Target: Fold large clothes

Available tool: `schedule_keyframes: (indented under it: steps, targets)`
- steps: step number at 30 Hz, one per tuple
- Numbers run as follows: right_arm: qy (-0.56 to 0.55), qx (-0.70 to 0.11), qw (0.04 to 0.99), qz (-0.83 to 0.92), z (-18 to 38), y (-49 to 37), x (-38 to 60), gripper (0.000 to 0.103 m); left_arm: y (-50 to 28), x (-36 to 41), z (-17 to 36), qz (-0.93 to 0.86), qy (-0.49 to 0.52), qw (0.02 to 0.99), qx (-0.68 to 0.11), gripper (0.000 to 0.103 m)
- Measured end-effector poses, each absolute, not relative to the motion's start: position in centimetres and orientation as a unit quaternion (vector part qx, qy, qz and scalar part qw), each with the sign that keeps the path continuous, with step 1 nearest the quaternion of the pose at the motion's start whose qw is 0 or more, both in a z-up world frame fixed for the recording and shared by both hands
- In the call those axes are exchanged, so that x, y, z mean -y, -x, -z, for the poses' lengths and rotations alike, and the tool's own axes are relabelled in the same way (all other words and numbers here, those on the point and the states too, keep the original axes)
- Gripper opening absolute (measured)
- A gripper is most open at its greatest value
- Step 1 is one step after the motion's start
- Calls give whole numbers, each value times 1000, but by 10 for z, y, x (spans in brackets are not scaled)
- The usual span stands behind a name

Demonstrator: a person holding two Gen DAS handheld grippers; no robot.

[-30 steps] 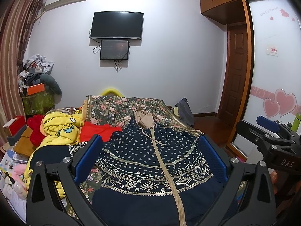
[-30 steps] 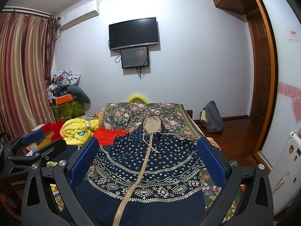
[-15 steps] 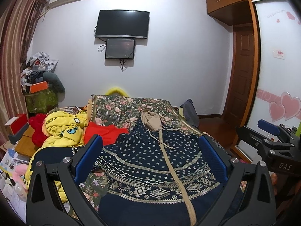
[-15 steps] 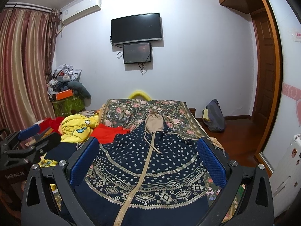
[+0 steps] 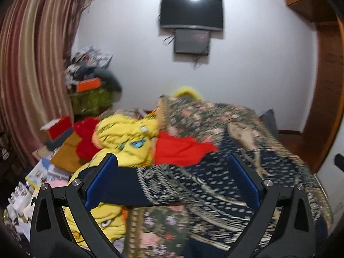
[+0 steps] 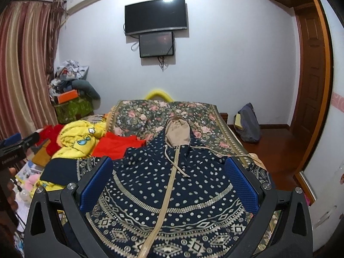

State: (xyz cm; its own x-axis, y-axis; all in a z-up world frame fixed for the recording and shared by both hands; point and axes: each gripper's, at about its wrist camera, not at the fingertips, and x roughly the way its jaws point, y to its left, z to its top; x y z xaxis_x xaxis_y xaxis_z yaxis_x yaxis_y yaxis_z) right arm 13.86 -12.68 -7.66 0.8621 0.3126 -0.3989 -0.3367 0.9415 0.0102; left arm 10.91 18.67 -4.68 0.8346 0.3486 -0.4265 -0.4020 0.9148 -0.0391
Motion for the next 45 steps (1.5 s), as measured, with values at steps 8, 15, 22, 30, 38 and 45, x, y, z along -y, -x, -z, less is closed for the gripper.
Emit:
schedule_keyframes:
  steps: [8,15,22,30,38,45]
  targets:
    - [53,-253,950,-174,104,-189,105,103,-128,-291,127,-223,179,907,-309,103]
    - [75,-336,921,-183,140,-235,85,103,-122,-354,220,-227,288,845,-390,103]
    - [71,-390,902,-169,166,-260,80,103,-115,-414,270,-177,427,800,-384,95]
    - [65,-417,893,-160,182,-270,82,103,-123,-474,298,-188,496,768,-360,84]
    - [64,-421,891,-157,183,-271,84,103,-123,-491,303,-234,492,758,-359,49]
    - [58,-413,894,-162,174,-263,89,103,-127,-480,257,-316,349,797,-379,7]
